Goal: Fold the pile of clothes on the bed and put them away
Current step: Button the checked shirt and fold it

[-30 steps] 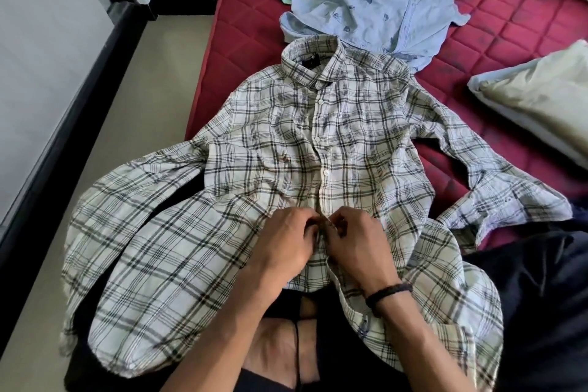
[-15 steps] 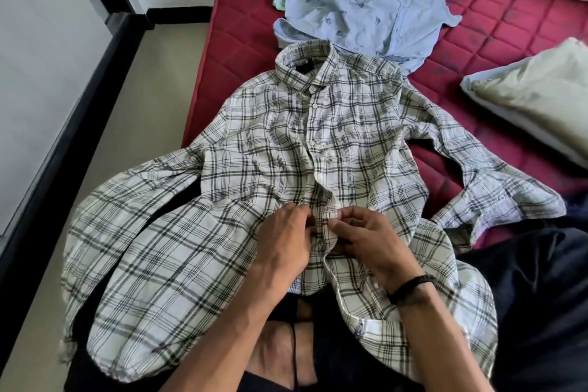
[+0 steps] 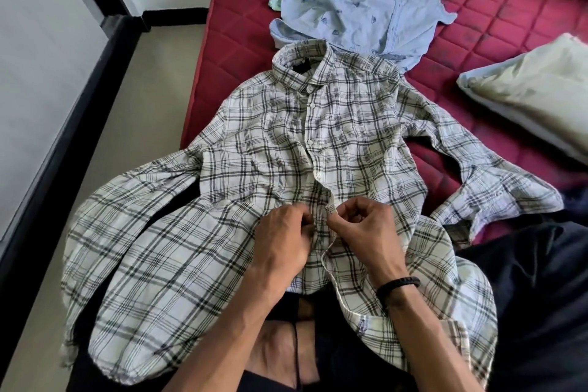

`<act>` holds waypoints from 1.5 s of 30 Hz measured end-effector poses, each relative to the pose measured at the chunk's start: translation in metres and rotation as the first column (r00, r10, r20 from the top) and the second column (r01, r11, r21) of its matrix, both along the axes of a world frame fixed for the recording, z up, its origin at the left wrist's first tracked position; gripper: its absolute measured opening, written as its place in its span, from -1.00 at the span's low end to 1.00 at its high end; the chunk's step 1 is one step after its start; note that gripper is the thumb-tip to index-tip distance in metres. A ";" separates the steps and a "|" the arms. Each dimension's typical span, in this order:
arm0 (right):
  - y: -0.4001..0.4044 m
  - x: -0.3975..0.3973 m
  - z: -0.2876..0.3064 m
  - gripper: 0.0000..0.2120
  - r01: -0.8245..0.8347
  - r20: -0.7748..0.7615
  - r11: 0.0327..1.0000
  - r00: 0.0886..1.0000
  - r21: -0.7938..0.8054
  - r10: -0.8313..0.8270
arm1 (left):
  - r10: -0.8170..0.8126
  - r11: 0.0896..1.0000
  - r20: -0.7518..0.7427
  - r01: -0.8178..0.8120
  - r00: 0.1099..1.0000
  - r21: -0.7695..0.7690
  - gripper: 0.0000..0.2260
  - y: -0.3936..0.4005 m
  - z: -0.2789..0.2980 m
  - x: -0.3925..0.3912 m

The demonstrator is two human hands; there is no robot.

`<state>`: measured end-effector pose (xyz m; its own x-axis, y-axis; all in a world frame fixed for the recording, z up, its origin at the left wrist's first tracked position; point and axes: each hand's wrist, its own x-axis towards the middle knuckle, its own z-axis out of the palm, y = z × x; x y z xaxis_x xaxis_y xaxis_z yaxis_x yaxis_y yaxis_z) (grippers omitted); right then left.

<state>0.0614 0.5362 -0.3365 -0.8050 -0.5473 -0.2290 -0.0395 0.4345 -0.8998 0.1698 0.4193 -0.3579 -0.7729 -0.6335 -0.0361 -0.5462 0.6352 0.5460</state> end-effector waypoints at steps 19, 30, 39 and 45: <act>-0.003 0.001 -0.003 -0.89 -0.113 0.036 0.994 0.993 0.003 0.113 | 0.259 0.853 -0.189 -0.132 0.947 0.505 -0.91 -0.007 0.011 0.001; -0.002 -0.002 -0.007 -0.86 -0.026 0.445 0.987 0.890 -0.161 0.096 | 0.482 0.597 -0.142 -0.206 0.864 0.775 -0.91 -0.005 0.009 0.001; -0.001 0.000 -0.008 -0.93 -0.021 0.319 0.991 0.946 -0.133 0.063 | 0.458 0.656 -0.139 -0.228 0.878 0.719 -0.83 -0.003 0.006 0.000; -0.003 0.002 -0.012 -0.82 -0.075 0.135 0.997 0.988 -0.022 0.077 | 0.380 0.733 -0.159 -0.192 0.911 0.652 -0.86 -0.002 0.009 -0.002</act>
<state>0.0634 0.5337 -0.3484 -0.7231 -0.6106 -0.3230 0.0506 0.4195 -0.9064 0.1677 0.4171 -0.3491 -0.5956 -0.7380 -0.3173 -0.4209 -0.0498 0.9058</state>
